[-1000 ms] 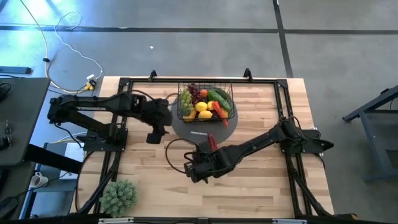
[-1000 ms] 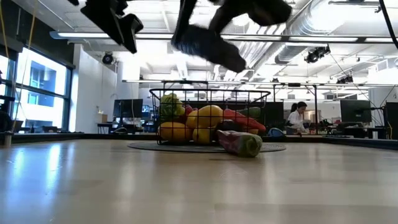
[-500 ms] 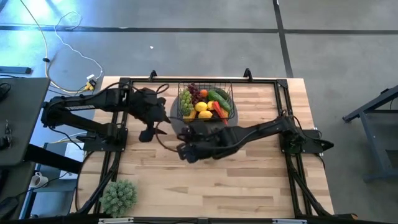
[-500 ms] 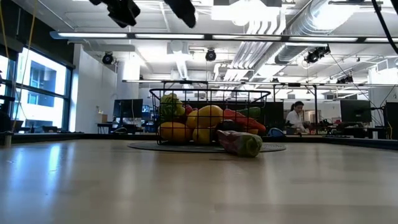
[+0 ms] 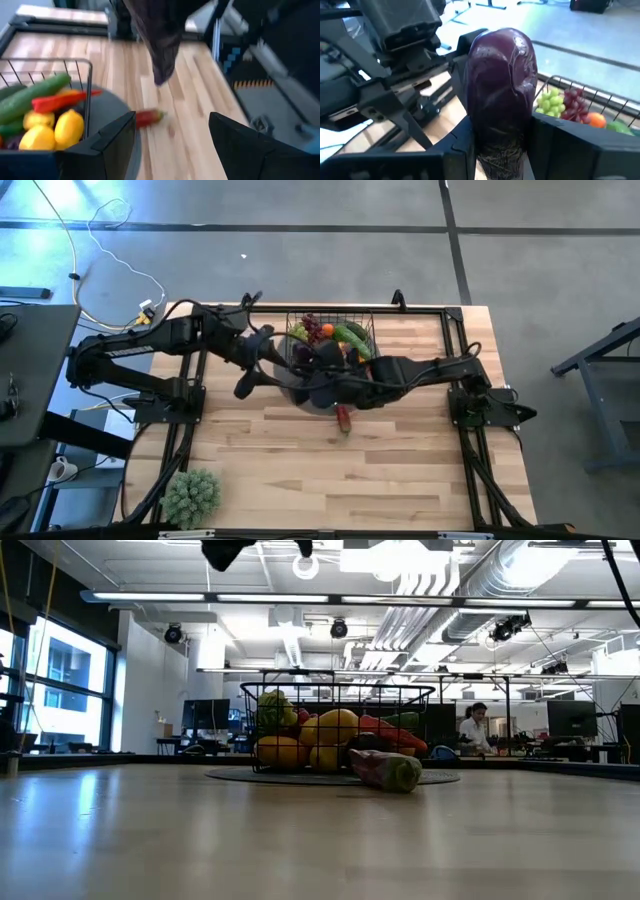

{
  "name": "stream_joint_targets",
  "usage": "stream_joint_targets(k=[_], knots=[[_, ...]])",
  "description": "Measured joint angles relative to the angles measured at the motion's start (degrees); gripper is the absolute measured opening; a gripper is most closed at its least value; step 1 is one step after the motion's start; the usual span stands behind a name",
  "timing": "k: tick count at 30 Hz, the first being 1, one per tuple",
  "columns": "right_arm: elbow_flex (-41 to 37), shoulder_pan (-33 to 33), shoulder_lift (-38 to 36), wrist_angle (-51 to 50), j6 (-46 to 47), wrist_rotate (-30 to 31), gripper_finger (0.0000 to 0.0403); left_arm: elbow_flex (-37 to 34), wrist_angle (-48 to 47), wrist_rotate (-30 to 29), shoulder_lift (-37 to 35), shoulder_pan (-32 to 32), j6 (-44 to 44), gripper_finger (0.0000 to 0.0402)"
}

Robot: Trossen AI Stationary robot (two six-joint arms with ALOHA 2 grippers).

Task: Build produce basket
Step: Put the violet eggplant into the black wire basket

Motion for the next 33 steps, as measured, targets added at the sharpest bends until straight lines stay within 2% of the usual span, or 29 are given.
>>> stream_joint_targets(k=[9, 11, 16, 24, 30, 33], knots=[[0.0, -2.91, -1.75, 4.72, -4.26, 1.93, 0.0097, 0.0, 13.82, -0.15, 0.0, 2.44, -9.8, 0.0241], [0.01, -3.79, -1.95, 6.29, -4.34, 1.81, 0.0097, 0.0, 15.86, -1.8, 0.0, 2.66, -10.61, 0.0241], [0.0, -5.41, -2.2, 8.86, -5.92, -0.26, 0.0097, 0.0, 16.63, -8.71, 0.04, 2.66, -11.08, 0.0241], [0.0, -7.95, -2.3, 11.93, -6.51, -4.96, 0.0097, 0.0, 19.93, -9.18, 2.33, 2.66, -11.13, 0.0241], [0.0, -9.04, -2.3, 11.01, -7.45, -5.33, 0.0097, -0.02, 21.64, -11.14, 4.19, 2.71, -10.49, 0.0239], [0.0, -9.58, -2.35, 9.22, -7.3, -5.77, 0.0097, -0.02, 21.66, -12.85, 4.61, 2.7, -8.96, 0.0225]])
